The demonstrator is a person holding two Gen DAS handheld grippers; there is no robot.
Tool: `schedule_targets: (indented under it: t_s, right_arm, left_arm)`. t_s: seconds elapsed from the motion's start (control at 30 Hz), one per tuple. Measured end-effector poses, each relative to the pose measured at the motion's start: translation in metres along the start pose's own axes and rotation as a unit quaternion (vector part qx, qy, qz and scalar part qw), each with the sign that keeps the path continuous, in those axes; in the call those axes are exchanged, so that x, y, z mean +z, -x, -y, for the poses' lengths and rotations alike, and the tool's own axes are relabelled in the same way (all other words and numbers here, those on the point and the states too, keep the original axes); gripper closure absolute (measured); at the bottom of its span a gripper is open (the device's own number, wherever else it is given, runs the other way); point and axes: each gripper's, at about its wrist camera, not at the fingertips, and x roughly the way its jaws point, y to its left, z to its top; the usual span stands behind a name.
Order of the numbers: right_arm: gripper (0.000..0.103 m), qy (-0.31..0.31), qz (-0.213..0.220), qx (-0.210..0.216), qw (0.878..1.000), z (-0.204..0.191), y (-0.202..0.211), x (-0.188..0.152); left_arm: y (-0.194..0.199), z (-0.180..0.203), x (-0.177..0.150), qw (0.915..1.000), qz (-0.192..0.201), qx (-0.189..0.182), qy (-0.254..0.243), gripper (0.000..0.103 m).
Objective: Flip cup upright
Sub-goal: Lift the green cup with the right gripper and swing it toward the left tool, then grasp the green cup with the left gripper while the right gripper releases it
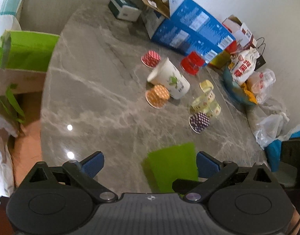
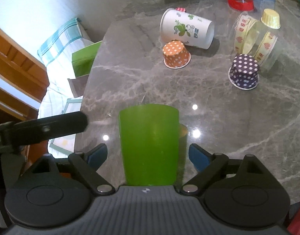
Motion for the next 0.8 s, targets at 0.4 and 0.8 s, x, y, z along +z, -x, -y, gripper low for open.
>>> schedule_targets:
  t_s: [0.4,0.8]
  right_arm:
    - [0.004,-0.012,0.064,-0.006,0.998,0.031,0.048,-0.044]
    - [0.002,-0.042,0.127,0.011,0.991,0.057,0.062,-0.064]
  left_arm:
    - [-0.037,0.046,-0.008,0.9980,-0.047,0.035,0.021,0.005]
    - [-0.063,0.063,-0.004,0.9915,-0.057,0.116,0.006,0.019]
